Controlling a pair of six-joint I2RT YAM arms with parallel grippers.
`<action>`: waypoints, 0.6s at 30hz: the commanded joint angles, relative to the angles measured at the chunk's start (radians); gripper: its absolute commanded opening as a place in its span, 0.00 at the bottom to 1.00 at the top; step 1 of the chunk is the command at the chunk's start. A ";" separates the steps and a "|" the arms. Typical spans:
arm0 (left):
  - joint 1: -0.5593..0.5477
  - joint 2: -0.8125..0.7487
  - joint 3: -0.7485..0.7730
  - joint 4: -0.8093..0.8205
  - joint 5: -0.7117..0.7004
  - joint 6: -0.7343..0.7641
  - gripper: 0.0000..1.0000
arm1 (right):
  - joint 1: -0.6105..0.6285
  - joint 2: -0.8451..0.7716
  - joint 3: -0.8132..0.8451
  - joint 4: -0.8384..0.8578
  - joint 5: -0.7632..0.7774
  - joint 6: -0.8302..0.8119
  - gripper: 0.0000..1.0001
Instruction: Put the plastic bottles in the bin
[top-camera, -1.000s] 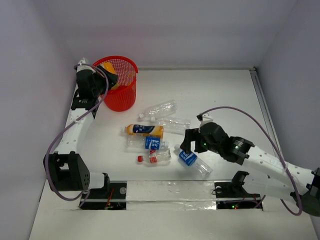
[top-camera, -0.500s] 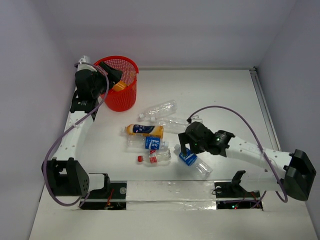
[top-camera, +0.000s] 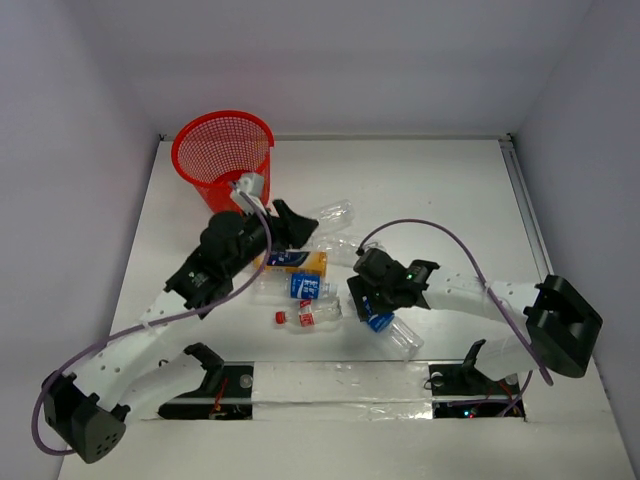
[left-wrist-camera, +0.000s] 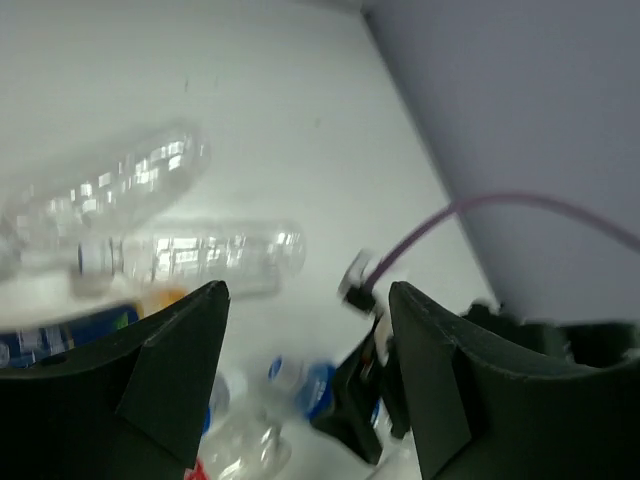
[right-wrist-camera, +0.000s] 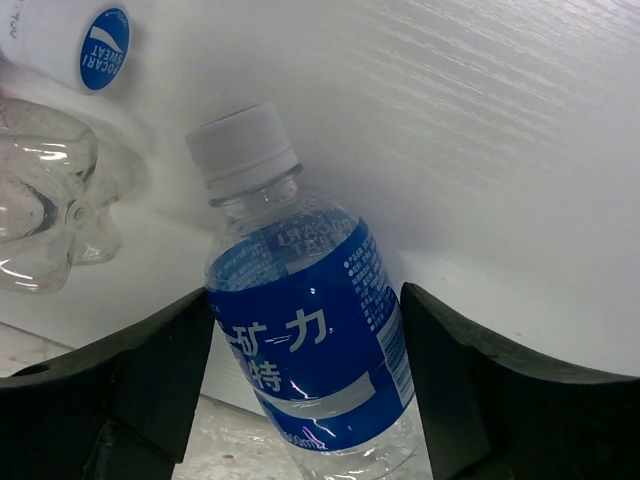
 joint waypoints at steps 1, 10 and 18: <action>-0.095 -0.053 -0.106 -0.046 -0.081 0.019 0.62 | 0.008 0.029 0.029 0.034 -0.018 -0.020 0.77; -0.402 -0.050 -0.215 -0.181 -0.262 -0.044 0.69 | 0.039 -0.148 0.031 -0.094 -0.003 0.029 0.45; -0.440 -0.052 -0.271 -0.169 -0.394 -0.106 0.78 | 0.039 -0.374 0.271 -0.304 0.199 0.051 0.42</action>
